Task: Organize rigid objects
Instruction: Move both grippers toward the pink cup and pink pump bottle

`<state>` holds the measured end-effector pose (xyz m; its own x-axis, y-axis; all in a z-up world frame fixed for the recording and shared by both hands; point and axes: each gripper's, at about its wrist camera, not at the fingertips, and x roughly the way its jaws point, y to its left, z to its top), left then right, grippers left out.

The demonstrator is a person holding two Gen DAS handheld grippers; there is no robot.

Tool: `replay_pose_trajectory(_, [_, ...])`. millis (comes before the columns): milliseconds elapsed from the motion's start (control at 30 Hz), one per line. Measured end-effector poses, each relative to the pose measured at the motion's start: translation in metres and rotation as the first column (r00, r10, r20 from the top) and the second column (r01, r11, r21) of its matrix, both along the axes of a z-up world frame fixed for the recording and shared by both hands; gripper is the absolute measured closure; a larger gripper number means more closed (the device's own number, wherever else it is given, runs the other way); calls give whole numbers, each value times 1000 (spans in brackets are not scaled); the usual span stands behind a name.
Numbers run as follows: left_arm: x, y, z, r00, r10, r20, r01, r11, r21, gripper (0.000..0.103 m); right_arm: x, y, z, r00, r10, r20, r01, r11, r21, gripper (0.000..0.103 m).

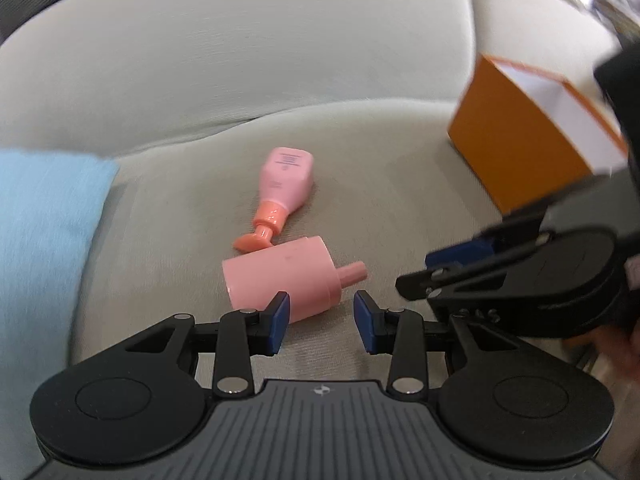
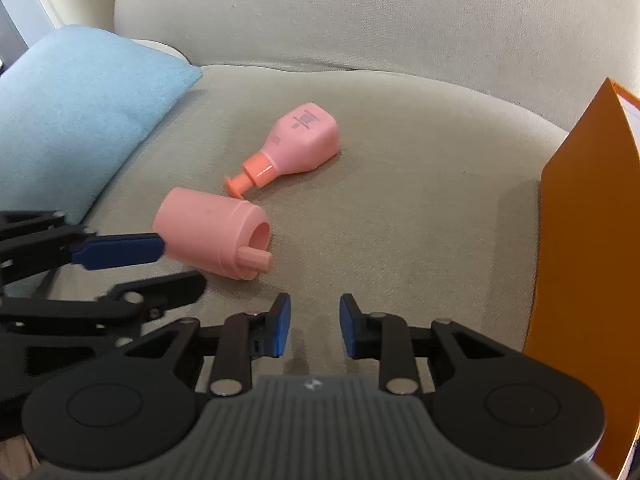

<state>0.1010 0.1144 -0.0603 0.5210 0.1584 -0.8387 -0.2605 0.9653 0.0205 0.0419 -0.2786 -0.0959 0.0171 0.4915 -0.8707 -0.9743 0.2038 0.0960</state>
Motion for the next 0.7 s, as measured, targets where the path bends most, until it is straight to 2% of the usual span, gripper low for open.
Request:
replay_pose_trajectory(100, [3,-7,-1,995,-96,-32,98,992,74,58,0,-2,0,1000,5,0,-5,1000,2,74])
replay_pose_trajectory(200, [2,-17,-1,976,-207,-64,215,960,177,54,0,-3,-2,1000,3,3,-3,1000,-4,74])
replay_pose_trajectory(267, [1,-26,-3,949,-297,-107,316,909,274,51,0,-4,-2,1000,5,-9,-5,1000,-7,73])
replay_pose_trajectory(400, [2,-38,-14,875,-436,-211,484,803,347,51,-1,-2,-2,999,15,-46,-15,1000,0,73])
replay_pose_trajectory(500, [3,-51,-26,819,-493,-294,574,694,434,49,-1,1,-2,999,14,-42,-14,1000,-1,73])
replay_pose_trajectory(567, [5,-59,-34,782,-518,-346,623,633,460,49,0,1,-3,999,17,-37,-17,1000,-10,73])
replay_pose_trajectory(633, [7,-66,-43,761,-532,-370,647,592,480,44,3,1,-5,999,12,-43,-13,1000,-19,72])
replay_pose_trajectory(667, [9,-68,-46,757,-535,-376,652,579,489,41,5,0,-6,999,6,-43,-7,1000,-25,72])
replay_pose_trajectory(700, [12,-69,-49,758,-532,-378,651,580,490,39,6,0,-7,999,1,-43,-3,1000,-29,71])
